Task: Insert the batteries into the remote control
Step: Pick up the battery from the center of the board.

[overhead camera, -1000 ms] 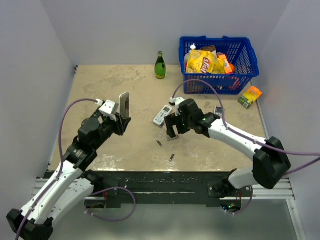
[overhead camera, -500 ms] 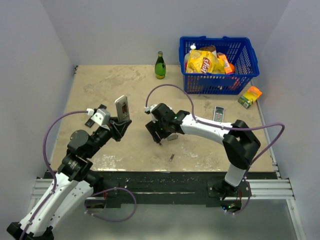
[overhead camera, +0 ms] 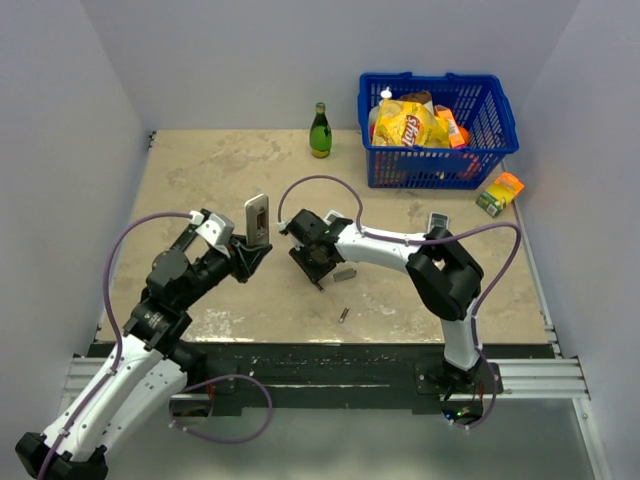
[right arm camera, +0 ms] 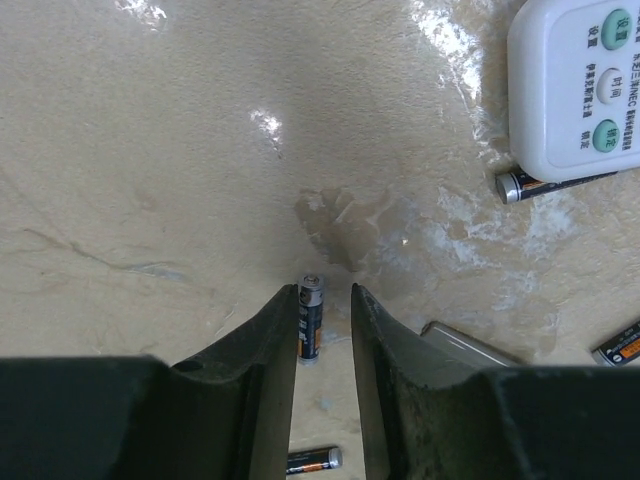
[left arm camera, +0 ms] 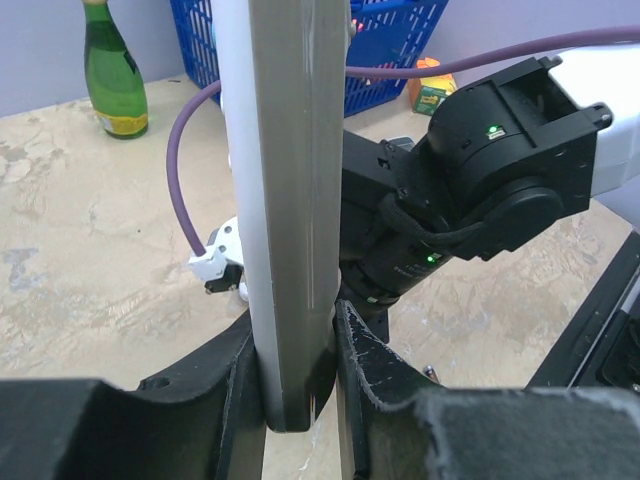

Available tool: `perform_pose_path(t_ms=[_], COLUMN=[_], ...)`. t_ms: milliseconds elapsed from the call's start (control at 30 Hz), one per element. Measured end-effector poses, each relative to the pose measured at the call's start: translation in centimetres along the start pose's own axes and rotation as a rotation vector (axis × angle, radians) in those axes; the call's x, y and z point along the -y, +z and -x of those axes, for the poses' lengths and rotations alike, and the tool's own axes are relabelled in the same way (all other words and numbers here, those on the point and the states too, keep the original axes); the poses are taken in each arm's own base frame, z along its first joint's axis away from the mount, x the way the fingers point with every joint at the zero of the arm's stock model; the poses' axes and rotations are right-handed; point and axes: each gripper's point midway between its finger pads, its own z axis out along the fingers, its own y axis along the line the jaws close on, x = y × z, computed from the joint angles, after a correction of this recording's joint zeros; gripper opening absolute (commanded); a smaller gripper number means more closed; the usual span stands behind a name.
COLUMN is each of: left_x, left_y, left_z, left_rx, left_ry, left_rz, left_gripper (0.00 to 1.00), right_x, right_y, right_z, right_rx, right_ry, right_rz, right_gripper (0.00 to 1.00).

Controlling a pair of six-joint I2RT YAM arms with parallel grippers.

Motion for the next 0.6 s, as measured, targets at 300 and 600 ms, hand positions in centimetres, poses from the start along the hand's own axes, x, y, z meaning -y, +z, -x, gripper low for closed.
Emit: perform_pose_path(t_ms=[300,600], left_x=[0.48,0.64], left_y=[0.32,0.44], left_z=[-0.21,-0.37], left_rx=[-0.010,-0.018], left_ry=[-0.007,-0.010], left_rz=[-0.035,-0.050], left_gripper=[0.00,0.00], right_x=[-0.29,-0.40], right_y=[0.12,0.46], right_z=[-0.04,-0.69], right_rx=[-0.020,-0.050], right_ry=[-0.015,-0.023], right_rz=[-0.001,-0.004], right_gripper=[0.18,0.18])
